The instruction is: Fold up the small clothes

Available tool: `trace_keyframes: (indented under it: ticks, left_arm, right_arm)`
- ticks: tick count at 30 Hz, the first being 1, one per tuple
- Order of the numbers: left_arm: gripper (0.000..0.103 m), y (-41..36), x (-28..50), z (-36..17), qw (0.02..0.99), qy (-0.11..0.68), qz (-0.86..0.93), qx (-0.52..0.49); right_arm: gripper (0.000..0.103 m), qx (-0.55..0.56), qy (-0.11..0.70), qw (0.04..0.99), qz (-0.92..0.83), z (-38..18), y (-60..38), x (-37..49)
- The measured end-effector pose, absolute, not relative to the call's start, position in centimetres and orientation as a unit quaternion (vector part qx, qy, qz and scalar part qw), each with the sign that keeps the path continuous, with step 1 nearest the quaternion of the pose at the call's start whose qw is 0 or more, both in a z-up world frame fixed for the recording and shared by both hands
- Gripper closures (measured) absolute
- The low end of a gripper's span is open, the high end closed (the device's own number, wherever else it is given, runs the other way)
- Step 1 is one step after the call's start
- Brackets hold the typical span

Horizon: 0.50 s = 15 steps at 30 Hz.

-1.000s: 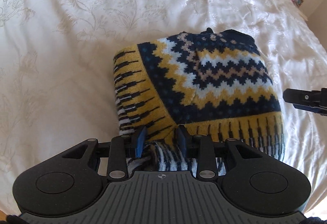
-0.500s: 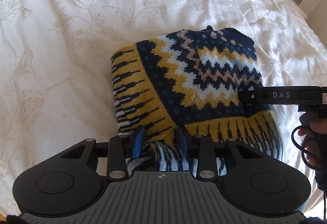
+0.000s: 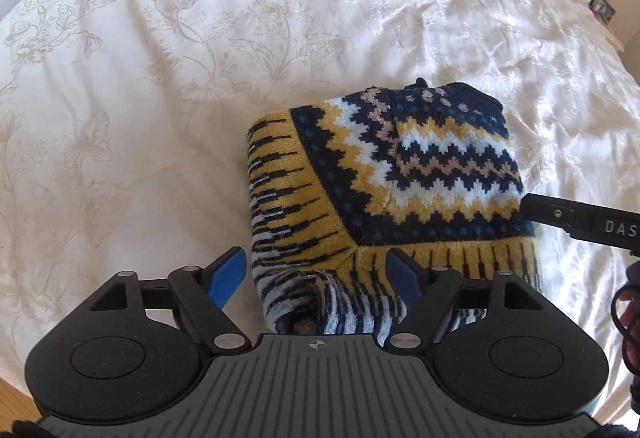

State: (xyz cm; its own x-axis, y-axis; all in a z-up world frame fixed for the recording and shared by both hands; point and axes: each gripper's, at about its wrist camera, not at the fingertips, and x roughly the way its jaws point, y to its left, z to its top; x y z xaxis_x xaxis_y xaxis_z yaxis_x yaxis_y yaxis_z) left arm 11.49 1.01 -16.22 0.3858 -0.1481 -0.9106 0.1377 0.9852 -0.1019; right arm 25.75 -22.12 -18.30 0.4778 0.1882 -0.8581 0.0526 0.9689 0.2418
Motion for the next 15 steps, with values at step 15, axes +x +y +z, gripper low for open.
trace_keyframes:
  ticks: [15]
  left_arm:
    - [0.004, 0.3, 7.2, -12.1, 0.837, 0.546, -0.038, 0.001]
  right_arm:
    - [0.001, 0.11, 0.492, 0.863, 0.048, -13.6, -22.1, 20.8]
